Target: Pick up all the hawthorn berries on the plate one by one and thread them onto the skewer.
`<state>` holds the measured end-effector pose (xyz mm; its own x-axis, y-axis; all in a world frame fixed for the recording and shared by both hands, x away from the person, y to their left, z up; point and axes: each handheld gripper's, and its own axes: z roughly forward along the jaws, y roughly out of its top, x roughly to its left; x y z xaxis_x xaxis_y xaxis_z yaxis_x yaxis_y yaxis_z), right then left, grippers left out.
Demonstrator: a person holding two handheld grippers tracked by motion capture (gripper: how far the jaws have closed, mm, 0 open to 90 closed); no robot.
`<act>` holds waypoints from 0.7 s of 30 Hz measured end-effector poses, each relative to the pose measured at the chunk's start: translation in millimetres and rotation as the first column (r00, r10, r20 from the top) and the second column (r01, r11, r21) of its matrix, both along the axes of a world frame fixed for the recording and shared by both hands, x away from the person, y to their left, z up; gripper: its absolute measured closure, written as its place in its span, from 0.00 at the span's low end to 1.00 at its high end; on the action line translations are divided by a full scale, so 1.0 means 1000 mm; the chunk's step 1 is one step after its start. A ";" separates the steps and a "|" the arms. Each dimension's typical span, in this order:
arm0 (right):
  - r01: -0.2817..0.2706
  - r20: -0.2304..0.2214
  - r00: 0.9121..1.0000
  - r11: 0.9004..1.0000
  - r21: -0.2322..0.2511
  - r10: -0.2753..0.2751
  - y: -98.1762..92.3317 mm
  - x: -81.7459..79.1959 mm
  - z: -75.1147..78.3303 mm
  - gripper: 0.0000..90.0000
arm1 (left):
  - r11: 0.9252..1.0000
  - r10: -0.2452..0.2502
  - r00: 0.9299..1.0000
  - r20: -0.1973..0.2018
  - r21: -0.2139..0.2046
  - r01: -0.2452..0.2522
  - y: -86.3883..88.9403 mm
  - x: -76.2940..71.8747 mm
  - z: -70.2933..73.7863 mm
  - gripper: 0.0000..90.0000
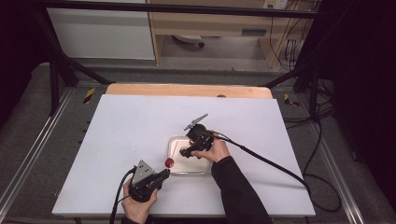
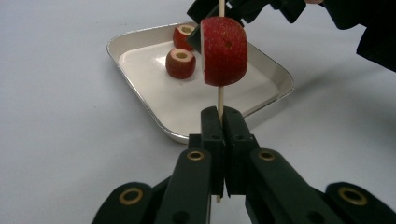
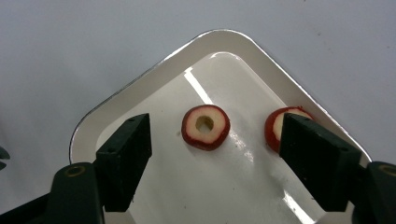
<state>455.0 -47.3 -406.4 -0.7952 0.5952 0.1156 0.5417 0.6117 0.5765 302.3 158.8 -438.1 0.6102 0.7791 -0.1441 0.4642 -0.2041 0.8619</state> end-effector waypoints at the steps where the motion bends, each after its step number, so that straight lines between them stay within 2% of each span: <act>1: -0.003 -0.006 1.000 1.000 -0.002 0.003 0.001 0.001 -0.001 0.33 | 1.000 0.002 1.000 0.002 0.000 -0.002 0.000 0.000 0.000 0.98; 14: -0.026 0.000 1.000 0.999 -0.030 0.026 0.014 0.006 -0.014 0.48 | 1.000 -0.005 1.000 0.021 0.006 0.005 0.003 0.003 -0.001 0.98; 15: -0.028 0.001 1.000 0.999 -0.033 0.028 0.015 0.006 -0.015 0.49 | 1.000 0.006 1.000 -0.003 0.004 -0.006 0.003 0.001 0.000 0.98; 19: -0.037 -0.002 0.999 0.998 -0.041 0.037 0.015 0.007 -0.018 0.52 | 1.000 0.006 1.000 -0.003 0.005 -0.006 0.002 0.001 -0.001 0.98; 20: -0.039 -0.003 0.999 0.998 -0.043 0.038 0.015 0.007 -0.019 0.53 | 1.000 -0.001 1.000 0.012 0.005 0.001 0.002 0.002 -0.001 0.98; 21: -0.040 -0.005 0.999 0.998 -0.044 0.040 0.015 0.007 -0.019 0.54 | 1.000 0.006 1.000 -0.002 0.005 -0.006 0.002 0.001 -0.001 0.98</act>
